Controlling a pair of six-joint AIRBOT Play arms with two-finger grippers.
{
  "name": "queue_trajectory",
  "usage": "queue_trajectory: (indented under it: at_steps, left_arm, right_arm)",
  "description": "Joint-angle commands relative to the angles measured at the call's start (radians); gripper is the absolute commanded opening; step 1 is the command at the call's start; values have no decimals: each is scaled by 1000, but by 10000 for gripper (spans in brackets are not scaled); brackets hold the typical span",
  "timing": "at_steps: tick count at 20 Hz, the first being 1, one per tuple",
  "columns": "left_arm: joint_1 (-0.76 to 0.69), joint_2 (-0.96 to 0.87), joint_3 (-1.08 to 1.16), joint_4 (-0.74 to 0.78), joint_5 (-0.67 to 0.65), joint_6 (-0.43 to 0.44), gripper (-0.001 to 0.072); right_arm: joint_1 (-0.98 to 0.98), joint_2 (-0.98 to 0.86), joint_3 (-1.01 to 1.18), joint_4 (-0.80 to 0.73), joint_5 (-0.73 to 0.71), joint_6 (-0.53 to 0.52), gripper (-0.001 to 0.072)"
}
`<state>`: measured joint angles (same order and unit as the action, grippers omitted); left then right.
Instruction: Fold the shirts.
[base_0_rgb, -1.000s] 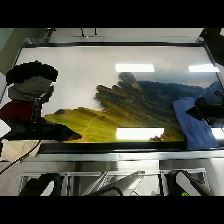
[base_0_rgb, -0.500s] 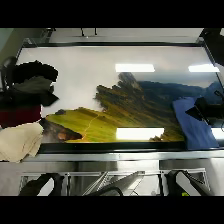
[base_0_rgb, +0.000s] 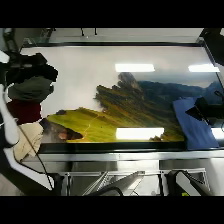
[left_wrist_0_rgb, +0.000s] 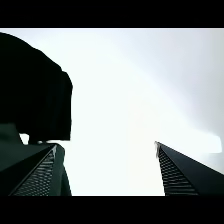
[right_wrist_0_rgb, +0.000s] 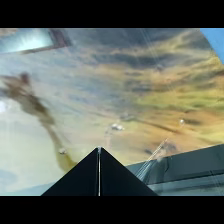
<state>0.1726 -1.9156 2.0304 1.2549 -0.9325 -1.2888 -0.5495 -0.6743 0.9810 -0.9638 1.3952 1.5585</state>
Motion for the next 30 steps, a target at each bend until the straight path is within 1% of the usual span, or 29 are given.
queue_trajectory:
  at_steps: [1, 2, 3, 4, 5, 7, 8, 9, 11, 12, 14, 15, 16, 19, 22, 24, 26, 27, 28, 30]
  left_arm:
    - [-72, -241, 39, 215, 301, 17, 694]
    - [-89, -250, -35, 299, 432, 16, 694]
    - [-97, -267, -66, 361, 499, 16, 693]
    - [-98, -294, -65, 416, 521, 15, 693]
    - [-92, -322, -46, 450, 508, 10, 693]
    - [-68, -378, 32, 455, 444, 1, 693]
    - [-53, -391, 56, 454, 436, -22, 693]
    - [-42, -391, 58, 454, 453, -39, 693]
    - [-33, -391, 58, 454, 488, -40, 692]
    - [-30, -391, 56, 453, 492, -40, 630]
    - [-31, -391, 35, 452, 510, -40, 324]
    - [-32, -390, 28, 451, 493, -40, 97]
    - [-38, -384, 29, 446, 454, -40, 14]
    - [-75, -307, 29, 446, 385, -39, 14]
    - [-138, -137, 29, 445, 356, -39, 13]
    - [-183, -8, 29, 445, 293, -40, 13]
    - [-233, 123, 29, 434, 115, -53, 13]
    - [-259, 189, 29, 390, 4, -76, 13]
    - [-288, 261, 29, 314, -106, -85, 12]
    - [-349, 391, 23, 121, -249, -85, 12]
  right_arm:
    - [1, 1, 0, 0, 0, 0, 22]
    - [1, 1, 0, 0, 0, 0, 22]
    - [1, 1, 0, 0, 0, 0, 22]
    - [1, 1, 0, 0, 0, 0, 21]
    - [1, 1, 0, 0, 0, 0, 21]
    - [1, 1, 0, 0, 0, 0, 22]
    - [1, 1, 0, 0, 1, 0, 22]
    - [1, 1, 0, 0, 0, 0, 22]
    - [1, 1, 0, 0, 0, 0, 22]
    - [1, 1, 0, 0, 0, 0, 22]
    - [1, 1, 0, 0, 0, 0, 22]
    - [1, 1, 0, 0, 0, 0, 22]
    - [1, 1, 0, 0, 0, 0, 22]
    - [1, 1, 0, 0, 0, 0, 21]
    - [1, 1, 0, 0, 0, 0, 22]
    - [1, 1, 0, 0, 0, 0, 22]
    - [1, 1, 0, 0, 0, 0, 22]
    - [1, 1, 0, 0, 0, 0, 22]
    - [1, 1, 0, 0, 0, 0, 22]
    - [1, 1, 0, 0, 0, 0, 22]
